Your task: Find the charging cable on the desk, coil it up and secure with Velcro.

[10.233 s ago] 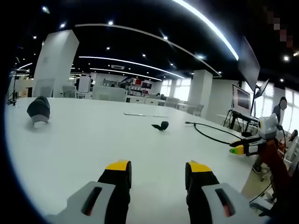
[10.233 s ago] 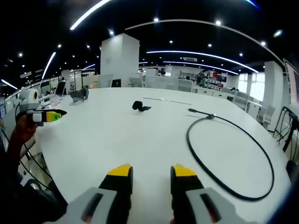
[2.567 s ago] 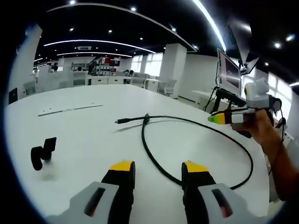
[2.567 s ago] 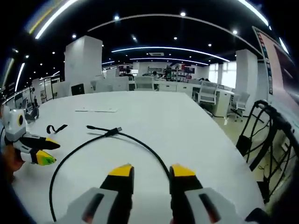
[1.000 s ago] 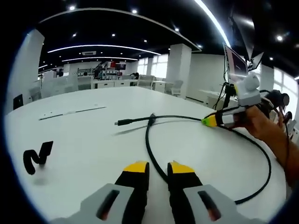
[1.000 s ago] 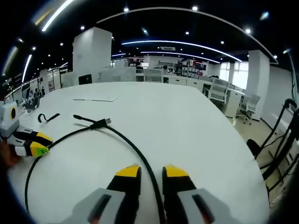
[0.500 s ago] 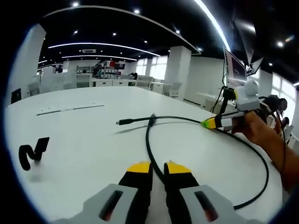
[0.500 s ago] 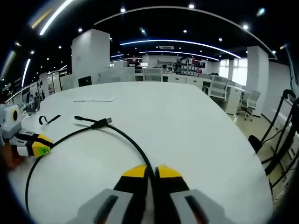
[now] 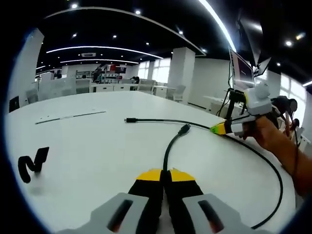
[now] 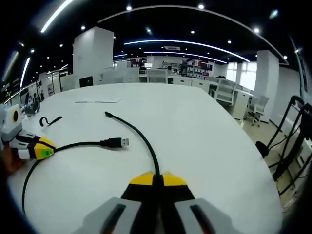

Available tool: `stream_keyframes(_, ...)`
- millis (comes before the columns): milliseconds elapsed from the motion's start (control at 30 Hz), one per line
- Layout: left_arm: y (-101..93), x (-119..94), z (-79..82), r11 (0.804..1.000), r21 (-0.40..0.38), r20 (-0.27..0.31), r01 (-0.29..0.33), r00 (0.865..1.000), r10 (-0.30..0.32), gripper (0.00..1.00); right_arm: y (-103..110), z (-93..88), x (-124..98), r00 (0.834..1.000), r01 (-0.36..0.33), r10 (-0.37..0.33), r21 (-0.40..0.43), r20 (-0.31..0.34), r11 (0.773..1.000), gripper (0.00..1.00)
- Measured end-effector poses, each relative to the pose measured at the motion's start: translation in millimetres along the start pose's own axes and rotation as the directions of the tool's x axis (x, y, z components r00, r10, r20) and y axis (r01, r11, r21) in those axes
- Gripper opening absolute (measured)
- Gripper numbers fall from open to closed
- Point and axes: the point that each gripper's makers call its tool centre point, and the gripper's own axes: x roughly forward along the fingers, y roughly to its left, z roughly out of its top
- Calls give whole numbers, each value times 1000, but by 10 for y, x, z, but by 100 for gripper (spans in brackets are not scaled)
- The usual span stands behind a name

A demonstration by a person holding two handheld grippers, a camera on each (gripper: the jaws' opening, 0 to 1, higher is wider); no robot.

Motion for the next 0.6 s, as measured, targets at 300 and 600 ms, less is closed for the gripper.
stream_keyframes(300, -14, -48, -12, 1000, -23, 7, -1, 1000, 1, 2, 24, -4, -17, 1000, -2, 2, 0, -4, 1000, 4)
stream_keyframes(600, -85, -8, -113, 990, 132, -70, -53, 996, 63, 9, 51, 4, -57, 1000, 12, -12, 10, 1, 1000, 4)
